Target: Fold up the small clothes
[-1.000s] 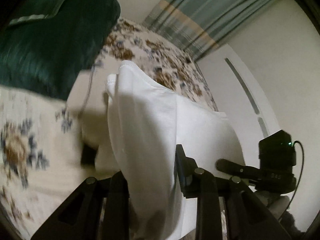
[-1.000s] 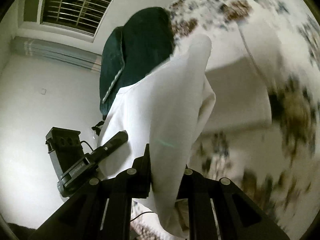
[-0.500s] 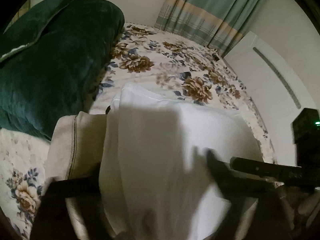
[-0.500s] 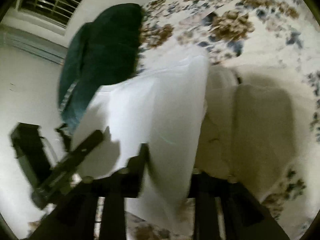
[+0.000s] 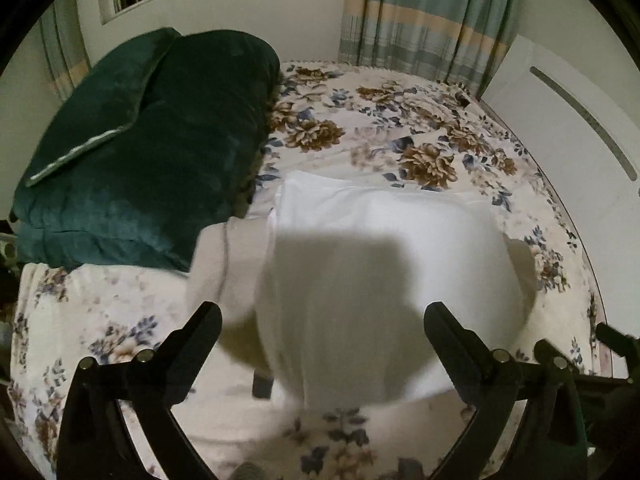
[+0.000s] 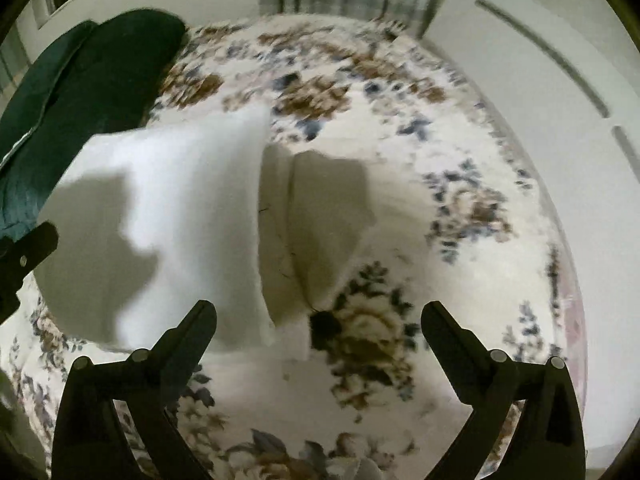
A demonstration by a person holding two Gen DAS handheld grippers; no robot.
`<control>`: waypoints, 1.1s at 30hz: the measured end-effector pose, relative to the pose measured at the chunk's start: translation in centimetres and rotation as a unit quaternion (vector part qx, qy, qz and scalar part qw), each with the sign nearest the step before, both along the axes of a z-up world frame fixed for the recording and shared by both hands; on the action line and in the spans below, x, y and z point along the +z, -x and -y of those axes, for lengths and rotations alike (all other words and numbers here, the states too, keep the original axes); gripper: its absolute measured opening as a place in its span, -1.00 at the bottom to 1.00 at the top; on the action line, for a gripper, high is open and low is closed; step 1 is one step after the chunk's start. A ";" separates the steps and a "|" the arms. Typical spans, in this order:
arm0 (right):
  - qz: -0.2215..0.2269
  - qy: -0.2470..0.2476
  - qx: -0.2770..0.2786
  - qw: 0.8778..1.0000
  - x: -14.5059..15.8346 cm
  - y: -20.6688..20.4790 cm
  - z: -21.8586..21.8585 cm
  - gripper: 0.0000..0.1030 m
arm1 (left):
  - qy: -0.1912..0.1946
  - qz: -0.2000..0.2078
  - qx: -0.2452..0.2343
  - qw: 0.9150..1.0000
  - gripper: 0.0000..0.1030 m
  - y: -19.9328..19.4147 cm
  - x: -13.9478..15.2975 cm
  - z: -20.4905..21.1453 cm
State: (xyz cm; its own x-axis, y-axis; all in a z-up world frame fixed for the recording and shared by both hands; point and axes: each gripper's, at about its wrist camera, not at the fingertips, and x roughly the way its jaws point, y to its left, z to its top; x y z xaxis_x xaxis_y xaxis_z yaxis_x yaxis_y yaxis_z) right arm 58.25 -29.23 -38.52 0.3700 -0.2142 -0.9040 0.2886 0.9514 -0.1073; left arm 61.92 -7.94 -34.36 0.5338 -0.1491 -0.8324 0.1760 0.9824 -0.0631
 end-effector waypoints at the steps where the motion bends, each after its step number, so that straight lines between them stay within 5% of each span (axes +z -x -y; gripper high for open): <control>1: 0.007 0.011 -0.002 1.000 1.0 0.7 -0.1 1.00 | -0.002 0.003 0.003 1.000 1.00 1.1 1.1 -0.2; 20: 0.130 0.070 -0.009 0.989 26.2 24.9 -6.2 1.00 | 0.001 0.105 -0.006 0.994 1.00 23.7 21.8 -3.4; 25: 0.168 0.073 -0.008 0.983 32.2 32.1 -7.8 1.00 | 0.008 0.120 -0.007 0.993 1.00 29.3 25.3 -4.6; 33: 0.200 0.073 0.000 0.977 37.9 40.3 -10.0 1.00 | 0.015 0.136 -0.006 0.991 1.00 34.7 28.9 -5.8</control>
State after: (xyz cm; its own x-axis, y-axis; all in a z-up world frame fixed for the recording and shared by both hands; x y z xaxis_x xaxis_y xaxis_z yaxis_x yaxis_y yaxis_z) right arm 17.93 -19.26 -0.67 0.6870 -0.3294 -0.6477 0.3352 0.9345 -0.1197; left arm 27.24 -2.16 -5.41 0.7355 -0.1792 -0.6534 0.2026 0.9784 -0.0403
